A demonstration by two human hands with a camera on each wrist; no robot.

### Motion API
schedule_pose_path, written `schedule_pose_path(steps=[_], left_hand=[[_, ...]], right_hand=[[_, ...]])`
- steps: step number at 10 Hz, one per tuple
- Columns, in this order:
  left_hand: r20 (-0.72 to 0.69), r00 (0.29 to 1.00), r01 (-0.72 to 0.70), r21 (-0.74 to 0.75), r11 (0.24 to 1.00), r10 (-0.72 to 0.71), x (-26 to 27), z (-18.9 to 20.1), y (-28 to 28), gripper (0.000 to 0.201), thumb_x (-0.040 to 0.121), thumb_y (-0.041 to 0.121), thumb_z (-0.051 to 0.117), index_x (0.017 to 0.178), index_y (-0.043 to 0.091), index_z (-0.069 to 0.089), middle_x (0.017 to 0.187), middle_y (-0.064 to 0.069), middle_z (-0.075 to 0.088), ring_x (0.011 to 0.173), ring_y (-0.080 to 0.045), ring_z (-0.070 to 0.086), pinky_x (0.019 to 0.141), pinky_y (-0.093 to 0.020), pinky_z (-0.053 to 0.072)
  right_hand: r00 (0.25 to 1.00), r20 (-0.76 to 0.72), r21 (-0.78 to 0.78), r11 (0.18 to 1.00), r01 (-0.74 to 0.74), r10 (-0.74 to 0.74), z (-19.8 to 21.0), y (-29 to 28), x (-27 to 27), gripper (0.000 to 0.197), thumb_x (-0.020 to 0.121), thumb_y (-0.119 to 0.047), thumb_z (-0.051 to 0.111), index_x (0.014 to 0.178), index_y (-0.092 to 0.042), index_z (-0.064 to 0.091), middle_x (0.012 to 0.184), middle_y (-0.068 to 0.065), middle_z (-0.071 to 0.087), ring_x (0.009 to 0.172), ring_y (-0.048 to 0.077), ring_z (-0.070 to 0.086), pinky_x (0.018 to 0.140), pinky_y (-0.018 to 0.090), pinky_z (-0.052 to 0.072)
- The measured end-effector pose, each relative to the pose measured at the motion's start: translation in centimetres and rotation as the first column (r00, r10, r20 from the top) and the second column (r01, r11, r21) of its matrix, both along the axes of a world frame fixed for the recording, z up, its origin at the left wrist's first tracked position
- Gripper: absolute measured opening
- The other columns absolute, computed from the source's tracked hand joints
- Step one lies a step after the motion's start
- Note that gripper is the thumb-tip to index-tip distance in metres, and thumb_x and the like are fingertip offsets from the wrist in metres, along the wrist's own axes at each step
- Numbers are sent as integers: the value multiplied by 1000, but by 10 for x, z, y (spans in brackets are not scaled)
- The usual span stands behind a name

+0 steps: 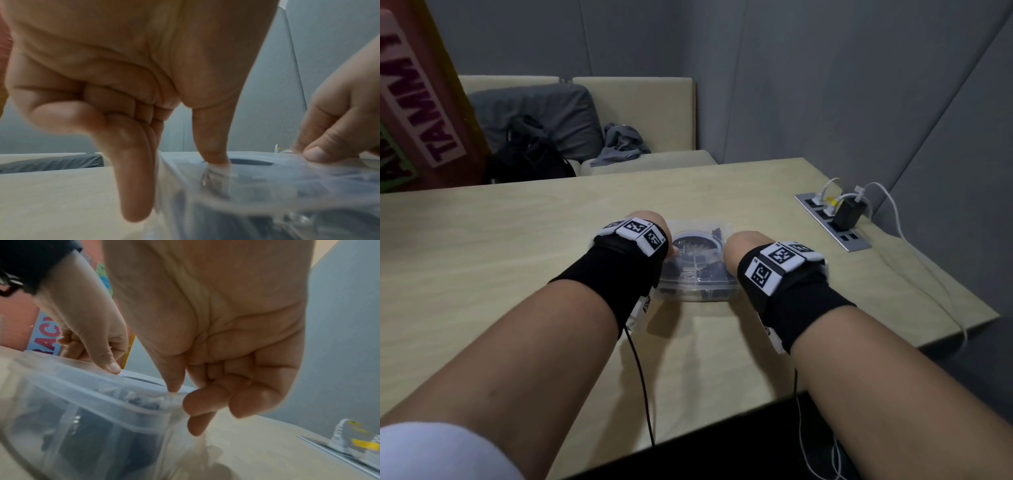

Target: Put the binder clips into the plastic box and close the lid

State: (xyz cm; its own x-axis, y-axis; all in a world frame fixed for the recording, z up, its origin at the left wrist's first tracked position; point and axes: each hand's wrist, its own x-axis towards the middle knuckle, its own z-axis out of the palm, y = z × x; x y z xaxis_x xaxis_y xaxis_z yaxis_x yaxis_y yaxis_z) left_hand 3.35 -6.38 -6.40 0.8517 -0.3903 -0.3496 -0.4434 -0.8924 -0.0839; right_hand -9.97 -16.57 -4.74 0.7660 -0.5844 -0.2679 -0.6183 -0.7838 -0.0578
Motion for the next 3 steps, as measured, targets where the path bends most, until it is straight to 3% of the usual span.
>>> schedule_pose_path(steps=[1,2,3], left_hand=[[31,999,33,3,999,-33,-6,9,4,72,71,72,59,86,2,68,86,-15,71,80,-32,68,82,-44,56],[5,998,55,-22,998,-55,-9,21,2,60,88,62,50,70,4,55,63,-5,49,56,-19,47,64,-27,41],[21,998,58,11,998,-58,-5,36,0,64,90,63,42,99,4,64,92,-10,63,88,-27,61,82,-32,45]], right_hand=[[999,44,65,998,-25,22,10,-3,-13,34,91,-24,48,118,-12,66,119,12,67,109,32,64,79,37,51],[998,-49,141,990,-27,34,13,-15,-15,34,94,-27,46,119,-14,66,121,11,67,111,30,64,86,38,52],[999,-44,193,981,-14,23,28,-24,-24,41,101,-35,38,119,-8,63,122,14,65,112,31,62,85,35,47]])
